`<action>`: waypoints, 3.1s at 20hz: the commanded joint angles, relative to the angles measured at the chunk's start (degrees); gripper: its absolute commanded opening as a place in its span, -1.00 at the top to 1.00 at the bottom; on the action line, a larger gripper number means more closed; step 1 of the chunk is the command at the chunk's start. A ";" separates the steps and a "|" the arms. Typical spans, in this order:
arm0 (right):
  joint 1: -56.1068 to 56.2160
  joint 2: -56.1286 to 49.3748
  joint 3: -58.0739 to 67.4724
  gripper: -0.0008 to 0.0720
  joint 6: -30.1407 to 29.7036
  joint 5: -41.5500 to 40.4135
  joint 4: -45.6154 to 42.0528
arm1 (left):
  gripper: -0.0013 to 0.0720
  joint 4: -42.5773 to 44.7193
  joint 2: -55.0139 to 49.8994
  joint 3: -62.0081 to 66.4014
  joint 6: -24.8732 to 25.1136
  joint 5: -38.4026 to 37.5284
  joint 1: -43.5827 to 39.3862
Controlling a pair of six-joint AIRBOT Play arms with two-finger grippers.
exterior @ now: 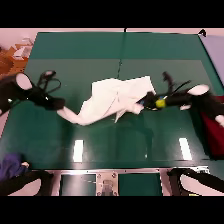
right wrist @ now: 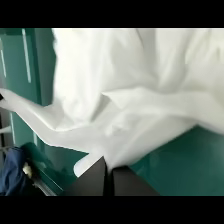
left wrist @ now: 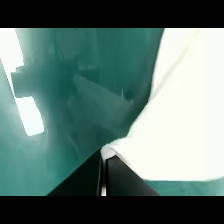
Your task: Fold the shirts.
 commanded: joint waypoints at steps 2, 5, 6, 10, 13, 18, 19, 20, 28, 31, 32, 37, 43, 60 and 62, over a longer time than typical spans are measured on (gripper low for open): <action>-14.19 7.87 28.35 0.94 8.31 13.27 -5.40 | 0.91 0.26 8.11 20.81 0.20 -0.55 0.00; -19.28 10.14 49.51 0.94 9.84 13.66 -5.40 | 0.91 -0.92 12.13 38.27 0.20 2.49 0.00; -20.55 10.27 56.50 0.94 10.60 13.64 -5.42 | 0.91 -1.99 12.92 44.37 0.24 3.37 0.00; -22.60 11.28 73.02 0.94 11.21 9.14 -5.40 | 0.91 -9.07 13.66 63.60 2.75 7.61 0.00; -22.60 14.45 73.05 0.93 8.90 1.81 -5.53 | 0.91 -11.69 14.80 65.55 4.11 10.58 0.00; -22.58 14.78 67.91 0.94 6.80 -3.85 -5.53 | 0.91 -8.20 14.88 58.90 4.09 13.62 0.02; -22.53 14.78 65.22 0.93 5.66 -4.48 -5.40 | 0.91 -7.56 14.88 56.30 4.07 15.54 0.00; -22.51 14.49 62.36 0.93 4.39 -4.87 -5.38 | 0.91 -6.80 14.75 53.77 4.07 17.49 0.02; -12.39 -2.64 50.21 0.93 -4.76 -4.61 -5.62 | 0.91 -5.95 -5.09 50.07 3.63 10.93 0.00; -8.22 -14.14 47.12 0.93 -6.45 -4.61 -5.62 | 0.91 -6.14 -18.75 50.07 3.58 6.27 0.00; -7.28 -18.12 46.66 0.93 -6.47 -4.61 -5.62 | 0.90 -6.62 -23.41 50.07 3.56 5.64 0.00; -3.80 -34.64 46.60 0.93 -6.45 -4.92 -5.55 | 0.91 -7.61 -37.57 50.07 -0.11 8.46 0.00; -4.26 -40.57 46.66 0.91 -6.43 -5.09 -5.57 | 0.90 -8.02 -41.40 49.77 -1.49 7.78 0.00; -21.14 -28.06 36.22 0.94 -0.13 14.32 -12.98 | 0.91 -2.75 -40.09 47.39 -2.51 -30.69 5.90; -21.38 -23.15 26.80 0.94 -0.24 11.13 -14.86 | 0.91 -3.93 -36.48 40.68 -2.23 -28.81 5.90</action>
